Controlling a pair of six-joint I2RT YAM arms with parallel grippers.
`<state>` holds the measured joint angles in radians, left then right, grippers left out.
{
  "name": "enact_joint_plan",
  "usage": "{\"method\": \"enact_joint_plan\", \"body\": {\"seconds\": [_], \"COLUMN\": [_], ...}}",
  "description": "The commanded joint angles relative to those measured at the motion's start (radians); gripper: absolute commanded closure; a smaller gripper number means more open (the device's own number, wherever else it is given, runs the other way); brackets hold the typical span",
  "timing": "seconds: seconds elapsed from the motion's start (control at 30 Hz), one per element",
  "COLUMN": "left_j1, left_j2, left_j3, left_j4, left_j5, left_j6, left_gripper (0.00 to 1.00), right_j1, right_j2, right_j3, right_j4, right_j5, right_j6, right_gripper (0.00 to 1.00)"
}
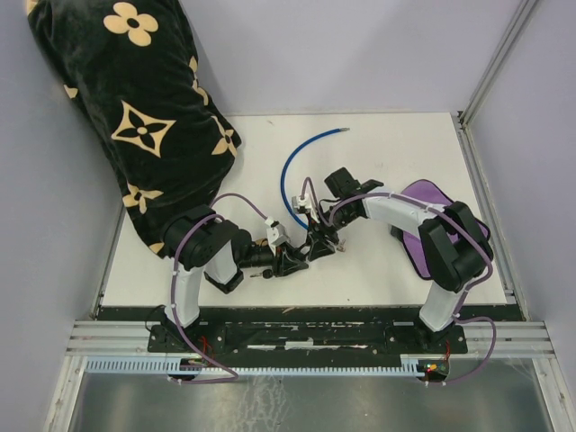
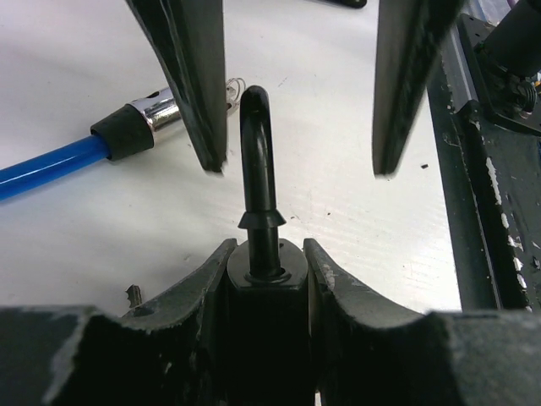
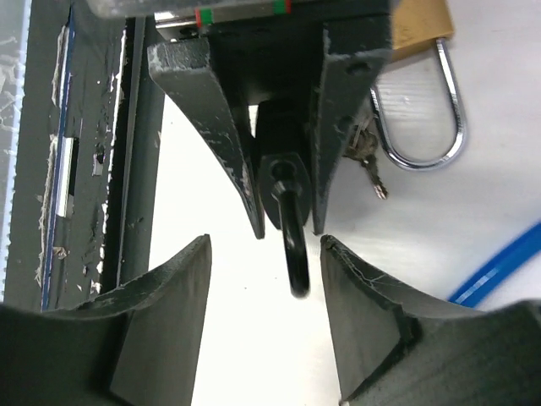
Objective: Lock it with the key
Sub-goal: Lock the lock.
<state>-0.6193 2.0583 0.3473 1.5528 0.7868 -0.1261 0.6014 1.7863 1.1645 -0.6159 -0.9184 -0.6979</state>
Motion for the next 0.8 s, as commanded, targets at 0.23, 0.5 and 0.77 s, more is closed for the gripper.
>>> {"method": "enact_joint_plan", "body": {"seconds": [0.23,0.5,0.77], "left_j1": [0.009,0.01,0.01], "left_j2": [0.037,0.037,0.035], "left_j3": [-0.014,-0.01,-0.011], "left_j4": [0.176,0.177,0.176], "left_j5": [-0.068,-0.065,-0.063], "left_j6": [0.049,0.045,0.042], "left_gripper": [0.97,0.97,0.97], "right_j1": [-0.091,-0.084,-0.074], "right_j2": [-0.044,-0.039,0.001], "right_j3": [0.008,-0.013,0.025], "right_j4": [-0.033,0.011,-0.069], "right_j5": [-0.08,-0.126,-0.126], "right_j6": [-0.057,-0.083,-0.179], "right_gripper": [0.44,0.56,0.81]}}
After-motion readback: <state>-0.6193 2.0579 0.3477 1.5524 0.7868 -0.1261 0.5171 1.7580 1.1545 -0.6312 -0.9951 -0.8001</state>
